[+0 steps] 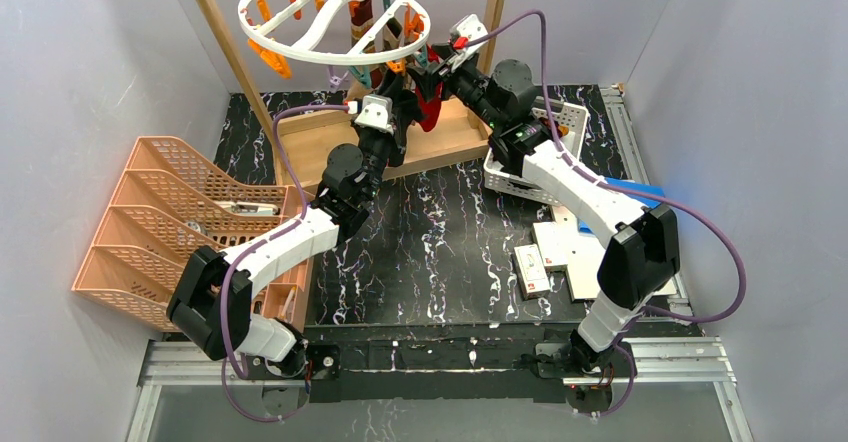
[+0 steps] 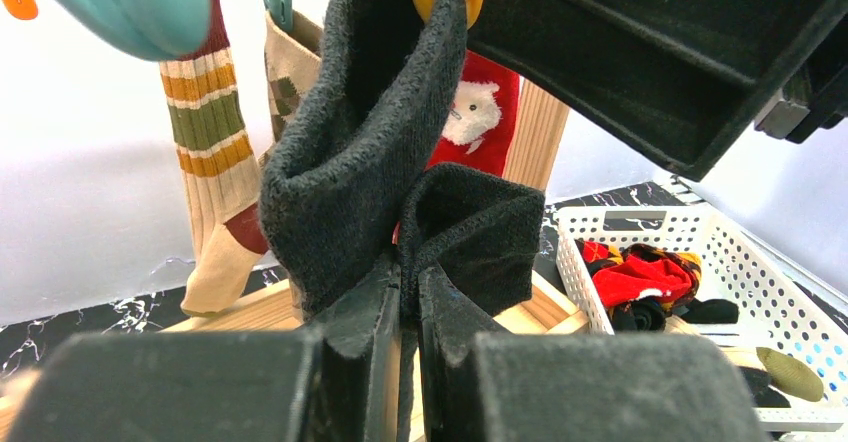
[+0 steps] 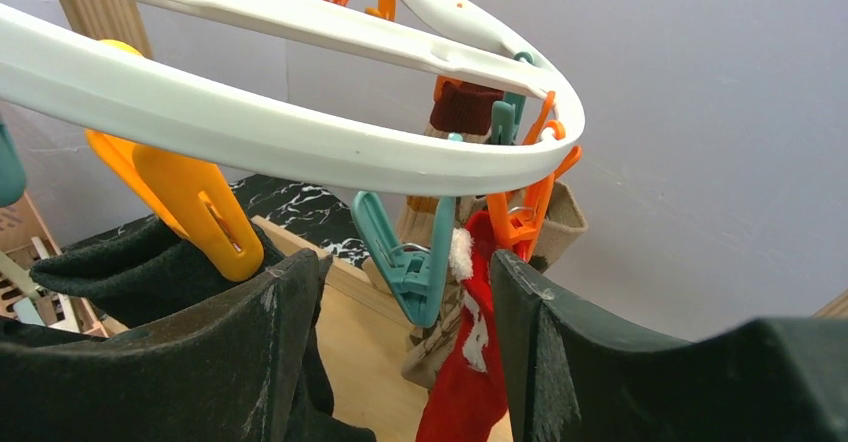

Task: Clip the socks to the hanger
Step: Open the clamp at the hanger.

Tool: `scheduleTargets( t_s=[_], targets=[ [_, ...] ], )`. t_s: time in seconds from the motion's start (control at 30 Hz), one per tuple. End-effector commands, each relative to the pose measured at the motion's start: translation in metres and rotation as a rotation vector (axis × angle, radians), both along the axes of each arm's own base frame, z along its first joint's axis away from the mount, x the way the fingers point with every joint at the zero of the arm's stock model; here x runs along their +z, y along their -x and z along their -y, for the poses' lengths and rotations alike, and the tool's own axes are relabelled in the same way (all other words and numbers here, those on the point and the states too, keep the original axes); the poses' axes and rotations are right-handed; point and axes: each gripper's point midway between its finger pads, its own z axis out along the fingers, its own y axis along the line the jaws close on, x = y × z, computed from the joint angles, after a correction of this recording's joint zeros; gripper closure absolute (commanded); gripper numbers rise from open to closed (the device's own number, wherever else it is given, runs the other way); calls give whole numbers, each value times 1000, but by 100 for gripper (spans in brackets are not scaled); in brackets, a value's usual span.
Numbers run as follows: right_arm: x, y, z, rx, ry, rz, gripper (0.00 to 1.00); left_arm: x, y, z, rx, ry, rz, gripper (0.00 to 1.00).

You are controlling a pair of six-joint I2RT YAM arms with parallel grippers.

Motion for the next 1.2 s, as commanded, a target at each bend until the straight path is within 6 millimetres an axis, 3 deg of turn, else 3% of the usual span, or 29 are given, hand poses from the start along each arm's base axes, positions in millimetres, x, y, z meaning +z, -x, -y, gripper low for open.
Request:
scheduleTargets(
  t_s=[0.0, 0.37, 0.8, 1.17],
  targets=[
    [47, 3, 3, -21, -69, 115, 29, 29, 9, -10, 7, 51, 72, 100],
    [53, 2, 0, -26, -97, 140, 30, 31, 10, -12, 10, 48, 77, 100],
    [51, -2, -5, -14, -93, 128, 38, 32, 11, -12, 13, 47, 79, 100],
    [53, -3, -6, -8, -104, 58, 58, 36, 14, -14, 9, 62, 86, 100]
  ],
)
